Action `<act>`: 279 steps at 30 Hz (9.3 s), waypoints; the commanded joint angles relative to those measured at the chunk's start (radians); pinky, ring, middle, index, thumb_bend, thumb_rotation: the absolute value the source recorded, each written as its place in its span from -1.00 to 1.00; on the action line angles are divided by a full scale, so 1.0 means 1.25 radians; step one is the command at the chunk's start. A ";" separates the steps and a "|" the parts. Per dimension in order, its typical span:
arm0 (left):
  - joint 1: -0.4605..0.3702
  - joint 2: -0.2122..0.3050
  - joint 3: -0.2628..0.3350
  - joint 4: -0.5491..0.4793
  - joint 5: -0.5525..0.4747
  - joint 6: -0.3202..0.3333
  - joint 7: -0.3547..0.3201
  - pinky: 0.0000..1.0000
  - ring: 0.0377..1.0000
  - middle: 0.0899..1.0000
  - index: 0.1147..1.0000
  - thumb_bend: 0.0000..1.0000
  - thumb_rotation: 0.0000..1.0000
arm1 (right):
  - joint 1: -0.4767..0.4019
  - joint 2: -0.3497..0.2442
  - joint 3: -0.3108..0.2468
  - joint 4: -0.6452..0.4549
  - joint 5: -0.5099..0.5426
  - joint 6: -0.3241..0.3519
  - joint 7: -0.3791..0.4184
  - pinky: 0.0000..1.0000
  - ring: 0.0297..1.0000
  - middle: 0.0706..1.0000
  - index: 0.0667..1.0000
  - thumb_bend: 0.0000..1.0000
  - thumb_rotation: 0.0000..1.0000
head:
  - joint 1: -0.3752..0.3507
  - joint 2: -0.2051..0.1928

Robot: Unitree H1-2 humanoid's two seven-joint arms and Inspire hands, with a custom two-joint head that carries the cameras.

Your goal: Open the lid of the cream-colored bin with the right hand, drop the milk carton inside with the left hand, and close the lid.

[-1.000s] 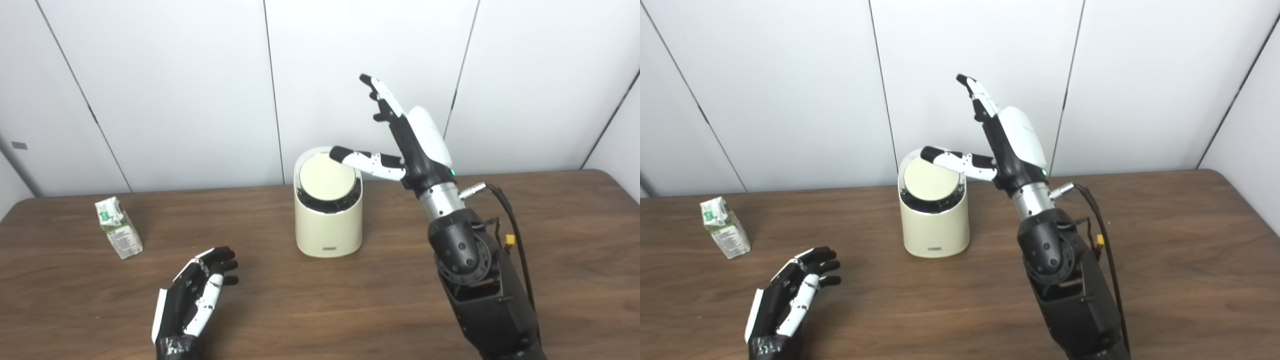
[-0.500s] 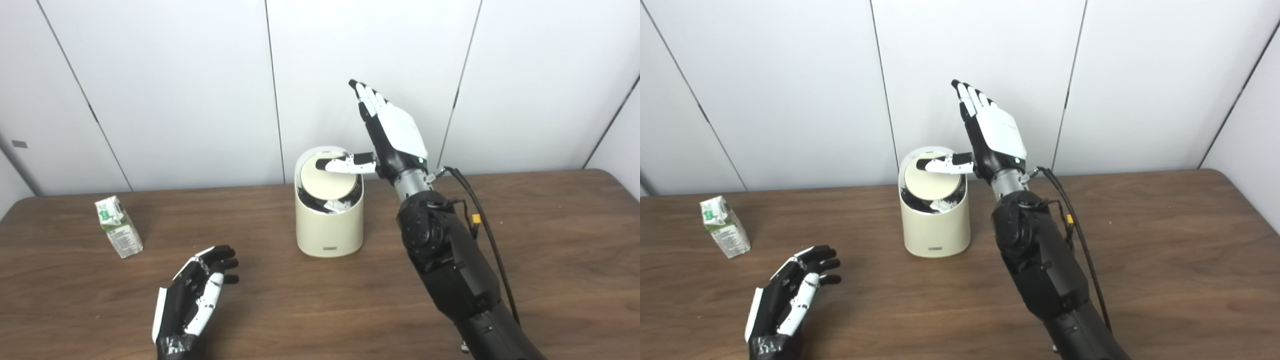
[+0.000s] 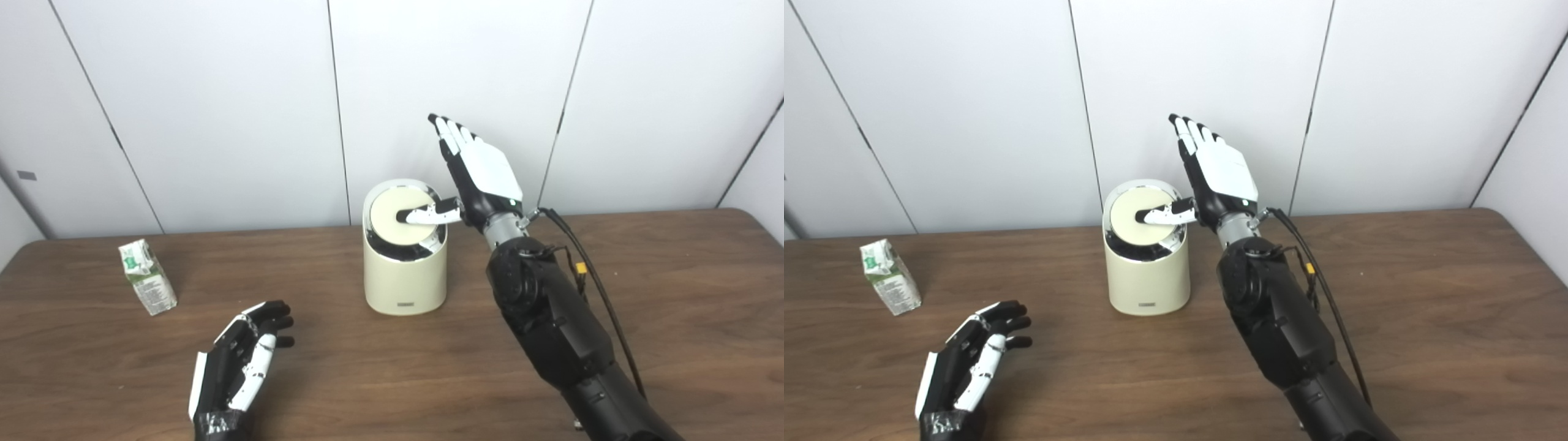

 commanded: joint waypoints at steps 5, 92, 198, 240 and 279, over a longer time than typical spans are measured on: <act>-0.019 -0.009 -0.005 -0.024 0.010 -0.014 0.008 0.22 0.38 0.38 0.34 -0.35 -0.18 | 0.015 -0.038 0.045 -0.032 -0.037 -0.002 0.029 1.00 1.00 1.00 1.00 1.00 -0.03 | -0.001 0.003; 0.025 0.130 0.218 -0.066 0.059 0.017 0.140 0.16 0.30 0.36 0.43 0.50 -0.48 | 0.540 -0.003 -0.238 -0.170 0.320 -0.429 -0.234 0.03 0.26 0.32 0.31 -0.53 -0.49 | 0.198 -0.053; -0.469 0.355 0.098 0.437 0.335 0.234 0.320 -0.23 -0.14 -0.05 -0.23 0.04 -1.00 | 0.497 -0.032 -0.299 -0.123 0.416 -0.424 -0.136 -0.51 -0.17 0.20 0.19 -0.19 0.58 | 0.454 -0.093; -0.326 0.253 0.002 -0.054 0.581 -0.228 0.306 0.24 0.02 -0.19 -0.23 0.00 -1.00 | 0.514 0.076 -0.245 -0.171 0.264 -0.348 -0.214 -0.04 0.22 0.30 0.30 -0.54 -0.97 | 0.101 -0.085; -0.523 0.255 -0.346 0.313 0.794 -0.303 0.694 0.07 -0.03 -0.20 -0.18 0.01 -1.00 | 0.489 0.127 -0.168 -0.057 0.236 -0.393 -0.329 0.01 0.27 0.35 0.32 -0.44 -0.62 | -0.031 -0.120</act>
